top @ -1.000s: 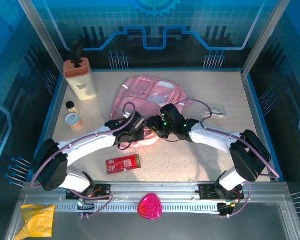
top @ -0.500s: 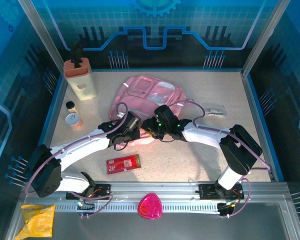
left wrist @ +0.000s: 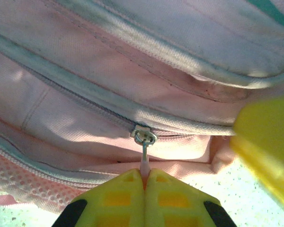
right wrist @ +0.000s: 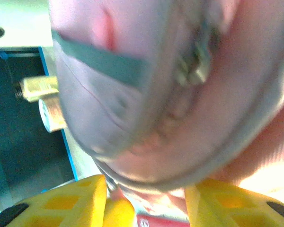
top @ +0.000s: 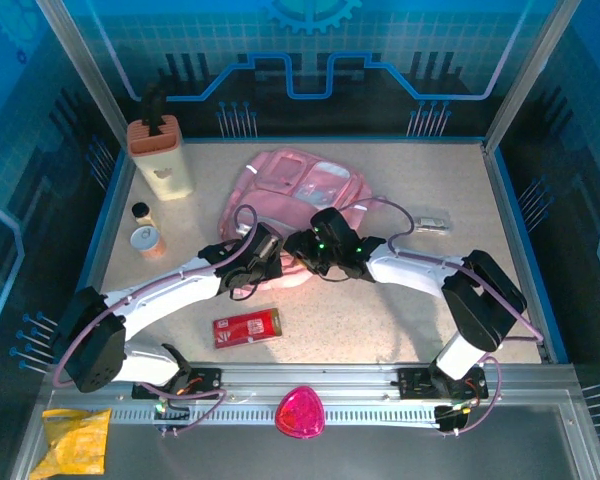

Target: Pack books, pencil case, and school supplies into a backpack

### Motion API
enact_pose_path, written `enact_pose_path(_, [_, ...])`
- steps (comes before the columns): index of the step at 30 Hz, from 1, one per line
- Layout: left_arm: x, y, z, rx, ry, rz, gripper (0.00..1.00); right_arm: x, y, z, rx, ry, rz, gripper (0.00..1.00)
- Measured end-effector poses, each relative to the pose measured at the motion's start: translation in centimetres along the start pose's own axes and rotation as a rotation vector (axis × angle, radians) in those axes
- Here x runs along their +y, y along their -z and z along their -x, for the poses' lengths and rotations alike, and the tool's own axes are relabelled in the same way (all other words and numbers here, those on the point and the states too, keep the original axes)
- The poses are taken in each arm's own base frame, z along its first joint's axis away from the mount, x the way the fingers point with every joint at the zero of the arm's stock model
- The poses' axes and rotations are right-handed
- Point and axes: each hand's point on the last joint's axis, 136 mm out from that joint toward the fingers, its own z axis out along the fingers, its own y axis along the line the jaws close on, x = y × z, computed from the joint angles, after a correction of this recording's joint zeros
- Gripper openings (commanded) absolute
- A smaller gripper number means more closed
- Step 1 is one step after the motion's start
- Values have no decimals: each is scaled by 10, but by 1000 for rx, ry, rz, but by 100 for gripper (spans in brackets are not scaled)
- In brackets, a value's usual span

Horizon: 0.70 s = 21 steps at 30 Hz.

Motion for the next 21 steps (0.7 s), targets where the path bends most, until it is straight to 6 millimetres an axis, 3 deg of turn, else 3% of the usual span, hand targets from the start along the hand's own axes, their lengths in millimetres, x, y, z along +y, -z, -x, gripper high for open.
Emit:
enact_pose_path(7, [-2,0,0,2,1,-9,0,1,1,9,-39,-16,4,39])
enact_pose_path(13, [0,-3,2,-3,5,-1,0,-9,-9,11,-50,-42,-18,12])
enact_pose_path(16, [2,-9,0,3,-5,13,0,-8,-10,13,-62,-47,-13,6])
enact_pose_path(18, [3,-12,1,3,-13,16,4,-8,-9,14,-69,-46,-14,0])
enact_pose_path(21, [3,-18,3,1,-17,22,10,-7,-9,15,-74,-47,-8,0])
